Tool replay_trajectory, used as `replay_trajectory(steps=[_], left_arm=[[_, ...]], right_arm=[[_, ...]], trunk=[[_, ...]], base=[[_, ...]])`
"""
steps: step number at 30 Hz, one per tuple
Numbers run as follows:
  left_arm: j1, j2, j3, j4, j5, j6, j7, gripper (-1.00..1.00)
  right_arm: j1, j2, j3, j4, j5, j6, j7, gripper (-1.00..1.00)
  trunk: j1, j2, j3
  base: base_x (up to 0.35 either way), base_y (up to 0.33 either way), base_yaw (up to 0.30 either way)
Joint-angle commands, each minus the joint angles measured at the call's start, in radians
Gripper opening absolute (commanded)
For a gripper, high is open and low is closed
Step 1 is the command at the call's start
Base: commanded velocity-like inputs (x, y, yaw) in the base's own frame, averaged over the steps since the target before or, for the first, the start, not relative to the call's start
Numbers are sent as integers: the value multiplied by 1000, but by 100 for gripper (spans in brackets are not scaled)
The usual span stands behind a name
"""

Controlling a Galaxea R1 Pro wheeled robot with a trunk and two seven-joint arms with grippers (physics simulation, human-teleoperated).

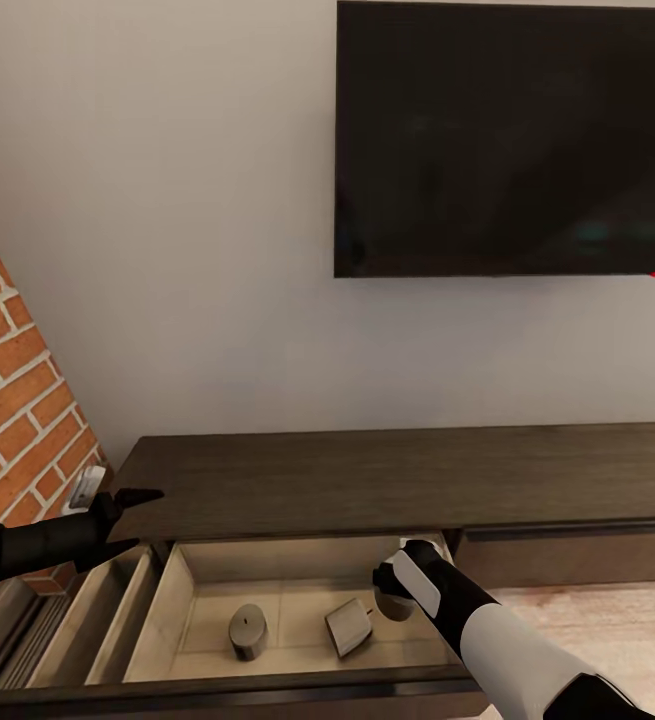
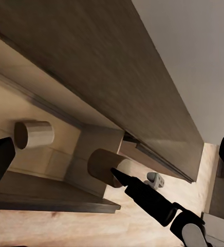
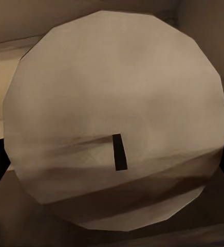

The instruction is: Place each of the two pumpkins and all three candles from the living room inside a cabinet in the living room (use any cabinet), then make sure every cabinet is closed, and position the cauldron so it is next to a table in the living room.

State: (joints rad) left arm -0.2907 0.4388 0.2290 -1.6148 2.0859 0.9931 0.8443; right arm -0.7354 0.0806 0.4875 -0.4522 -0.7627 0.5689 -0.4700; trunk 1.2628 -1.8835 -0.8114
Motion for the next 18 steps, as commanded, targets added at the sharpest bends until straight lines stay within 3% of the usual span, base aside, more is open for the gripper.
replay_trajectory(steps=[1, 18], left_arm=[[-1, 0, 1, -1, 9, 2, 10, 100], [-1, 0, 1, -1, 9, 2, 12, 100]], right_arm=[[-1, -1, 7, -2, -10, 2, -9, -100], [-1, 4, 8, -2, -10, 2, -9, -100]], trunk=[[0, 0, -1], [0, 0, -1]], base=[[0, 0, 0], [22, -14, 0]])
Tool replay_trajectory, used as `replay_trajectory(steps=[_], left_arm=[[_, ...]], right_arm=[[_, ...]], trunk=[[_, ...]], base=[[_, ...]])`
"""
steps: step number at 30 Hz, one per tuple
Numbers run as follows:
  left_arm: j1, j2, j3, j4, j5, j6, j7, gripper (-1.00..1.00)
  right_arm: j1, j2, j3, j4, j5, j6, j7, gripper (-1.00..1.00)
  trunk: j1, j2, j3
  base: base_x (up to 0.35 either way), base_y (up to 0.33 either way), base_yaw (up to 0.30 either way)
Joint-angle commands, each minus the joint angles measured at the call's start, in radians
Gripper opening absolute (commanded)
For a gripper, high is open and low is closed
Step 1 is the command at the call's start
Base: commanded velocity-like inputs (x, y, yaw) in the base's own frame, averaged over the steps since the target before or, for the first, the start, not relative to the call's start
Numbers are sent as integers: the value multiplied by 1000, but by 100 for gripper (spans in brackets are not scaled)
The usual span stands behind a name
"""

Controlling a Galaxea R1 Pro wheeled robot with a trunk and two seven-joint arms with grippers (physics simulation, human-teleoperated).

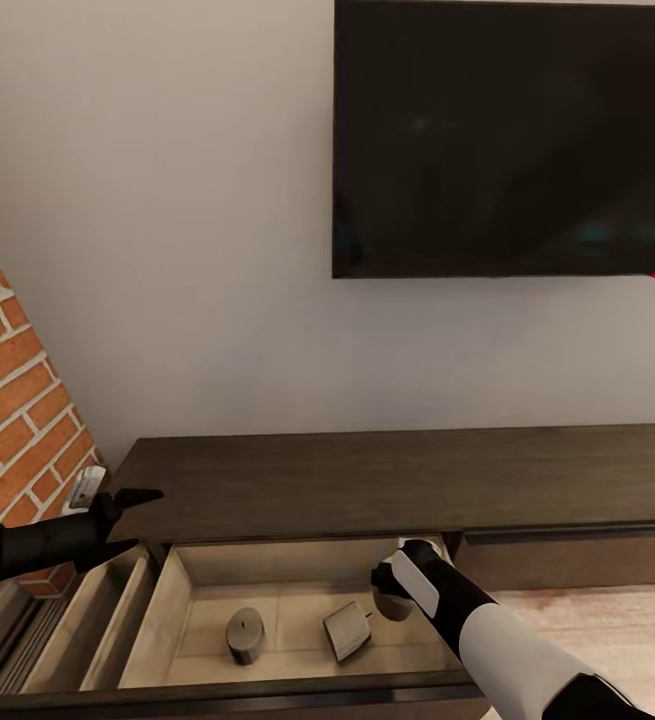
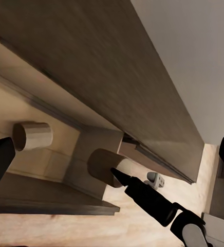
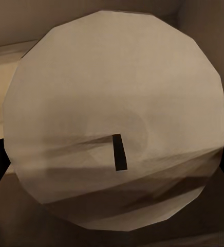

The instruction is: Place each of the two pumpkins and all three candles from the living room inside a cabinet in the living room (use any cabinet), then make sure every cabinet is closed, and position the cauldron so it is next to a table in the living room.

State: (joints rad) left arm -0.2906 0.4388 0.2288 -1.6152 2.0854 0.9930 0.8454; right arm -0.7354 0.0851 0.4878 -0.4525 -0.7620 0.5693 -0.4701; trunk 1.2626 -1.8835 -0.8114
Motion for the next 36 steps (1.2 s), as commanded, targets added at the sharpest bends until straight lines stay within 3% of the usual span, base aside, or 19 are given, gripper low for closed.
replay_trajectory(steps=[1, 36], left_arm=[[-1, 0, 1, 0, 9, 3, 10, 100], [-1, -1, 0, 0, 10, 3, 11, 100]], right_arm=[[-1, -1, 8, -2, -11, 1, -8, -100], [-1, 3, 8, -4, -11, 2, -13, -100]], trunk=[[0, 0, -1], [0, 0, -1]], base=[[52, -42, 0], [23, -20, 0]])
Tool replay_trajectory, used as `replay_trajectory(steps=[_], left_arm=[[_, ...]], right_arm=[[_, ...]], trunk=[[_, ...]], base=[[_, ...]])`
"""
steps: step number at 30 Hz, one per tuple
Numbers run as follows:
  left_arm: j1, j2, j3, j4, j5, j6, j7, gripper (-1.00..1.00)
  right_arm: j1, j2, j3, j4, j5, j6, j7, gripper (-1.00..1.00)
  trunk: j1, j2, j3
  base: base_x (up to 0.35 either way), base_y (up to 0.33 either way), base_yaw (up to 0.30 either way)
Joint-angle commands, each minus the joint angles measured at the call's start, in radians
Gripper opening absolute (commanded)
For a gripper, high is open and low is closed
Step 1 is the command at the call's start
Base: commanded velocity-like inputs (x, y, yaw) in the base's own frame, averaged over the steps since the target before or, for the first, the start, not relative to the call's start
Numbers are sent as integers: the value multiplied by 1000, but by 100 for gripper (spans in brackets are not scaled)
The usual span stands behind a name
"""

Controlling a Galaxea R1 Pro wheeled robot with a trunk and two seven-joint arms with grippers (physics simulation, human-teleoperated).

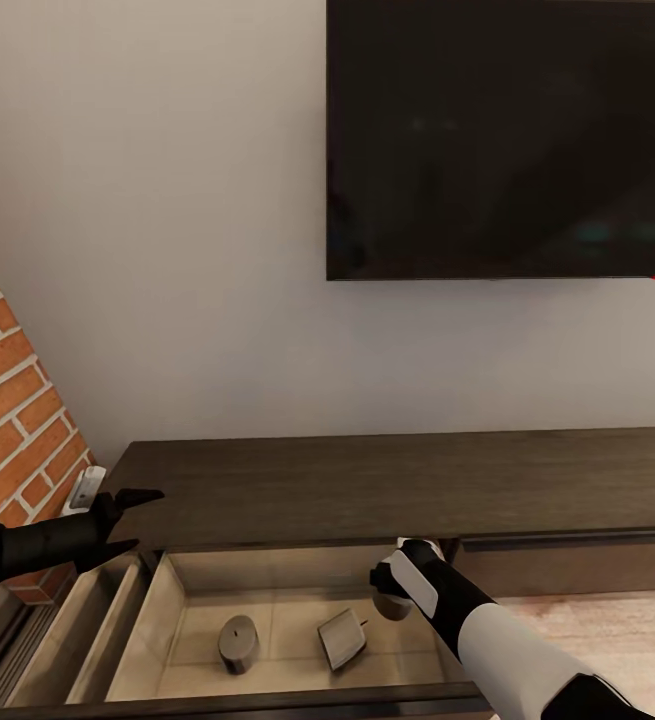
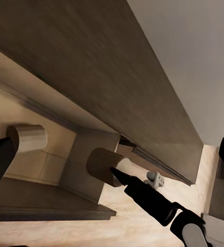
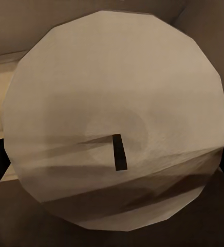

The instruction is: Place each of the two pumpkins and all three candles from the living room inside a cabinet in the living room (use any cabinet), then make sure every cabinet is closed, and position the cauldron so it is next to a table in the living room.

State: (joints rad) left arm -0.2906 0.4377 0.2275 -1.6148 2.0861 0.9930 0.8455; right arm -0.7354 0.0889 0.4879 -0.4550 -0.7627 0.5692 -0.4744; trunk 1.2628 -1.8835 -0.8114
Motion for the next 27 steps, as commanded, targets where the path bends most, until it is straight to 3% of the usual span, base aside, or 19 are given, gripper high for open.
replay_trajectory(steps=[1, 27], left_arm=[[-1, 0, 1, -1, 9, 3, 10, 100], [-1, 0, -1, -1, 9, 3, 10, 100]], right_arm=[[-1, -1, 8, -2, -10, 2, -9, -100], [-1, 0, 8, -2, -10, 1, -9, -100]], trunk=[[0, 0, -1], [0, 0, -1]], base=[[0, 0, 0], [-6, 0, 0]])
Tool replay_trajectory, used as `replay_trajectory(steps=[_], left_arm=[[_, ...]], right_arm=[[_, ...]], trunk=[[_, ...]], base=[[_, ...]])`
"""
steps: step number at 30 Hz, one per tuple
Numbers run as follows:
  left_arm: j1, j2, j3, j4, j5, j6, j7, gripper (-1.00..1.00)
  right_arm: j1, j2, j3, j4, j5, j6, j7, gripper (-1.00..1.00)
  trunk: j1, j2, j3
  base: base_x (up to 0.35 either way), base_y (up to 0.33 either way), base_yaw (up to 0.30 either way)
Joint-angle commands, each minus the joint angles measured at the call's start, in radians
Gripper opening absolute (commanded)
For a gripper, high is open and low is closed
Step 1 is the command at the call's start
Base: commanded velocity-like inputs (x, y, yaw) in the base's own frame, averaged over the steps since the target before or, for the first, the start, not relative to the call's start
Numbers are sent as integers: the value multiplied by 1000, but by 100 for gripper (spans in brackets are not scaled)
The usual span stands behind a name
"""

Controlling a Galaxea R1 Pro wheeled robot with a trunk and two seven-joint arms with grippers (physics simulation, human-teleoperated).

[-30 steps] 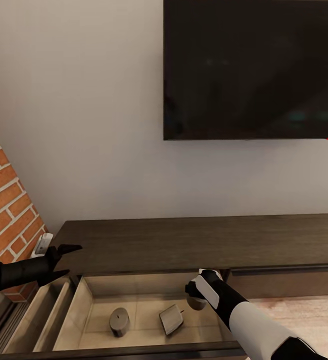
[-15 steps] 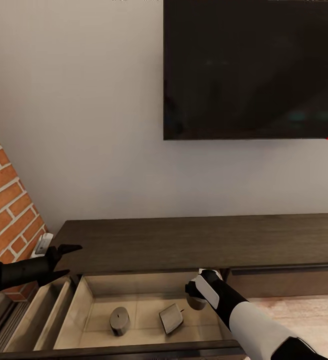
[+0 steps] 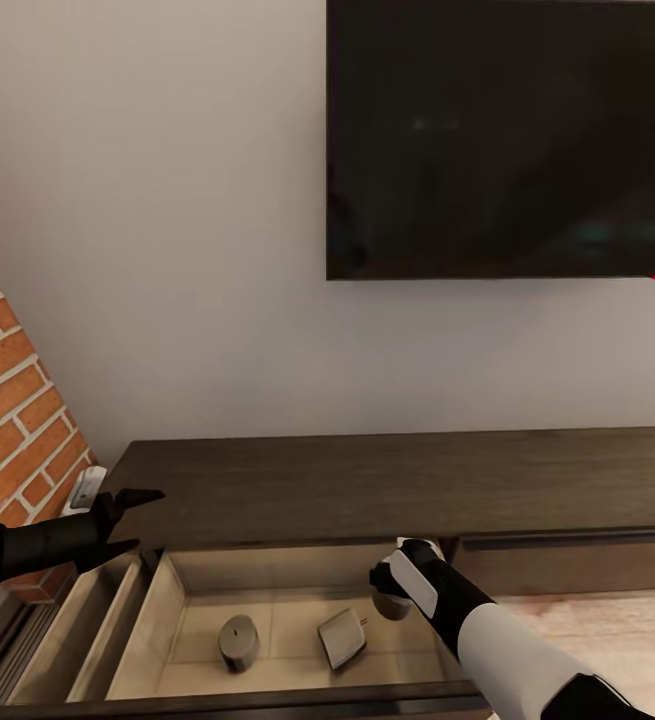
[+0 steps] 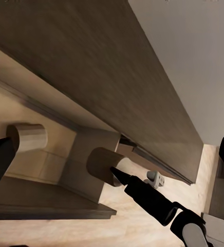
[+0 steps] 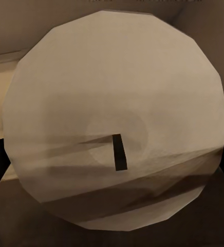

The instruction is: Place each of the two pumpkins and all three candles from the living room inside a cabinet in the living room (use any cabinet), then make sure every cabinet is closed, and position the cauldron so it is next to a table in the living room.

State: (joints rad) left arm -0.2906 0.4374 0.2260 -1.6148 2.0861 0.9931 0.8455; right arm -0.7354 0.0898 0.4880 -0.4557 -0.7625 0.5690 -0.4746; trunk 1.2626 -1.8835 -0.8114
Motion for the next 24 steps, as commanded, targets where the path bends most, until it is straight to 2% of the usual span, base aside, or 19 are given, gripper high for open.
replay_trajectory(steps=[1, 11, 24], left_arm=[[-1, 0, 1, -1, 9, 2, 10, 100], [-1, 1, 1, 0, 9, 2, 10, 100], [0, 0, -4, -1, 9, 2, 10, 100]], right_arm=[[-1, -1, 8, -1, -11, 2, -9, -100], [-1, -1, 8, -1, -11, 2, -9, -100], [-1, -1, 8, -1, -11, 2, -7, -100]], trunk=[[0, 0, -1], [0, 0, -1], [50, -91, -42]], base=[[67, 0, 0], [11, 0, 0], [0, 0, 0]])
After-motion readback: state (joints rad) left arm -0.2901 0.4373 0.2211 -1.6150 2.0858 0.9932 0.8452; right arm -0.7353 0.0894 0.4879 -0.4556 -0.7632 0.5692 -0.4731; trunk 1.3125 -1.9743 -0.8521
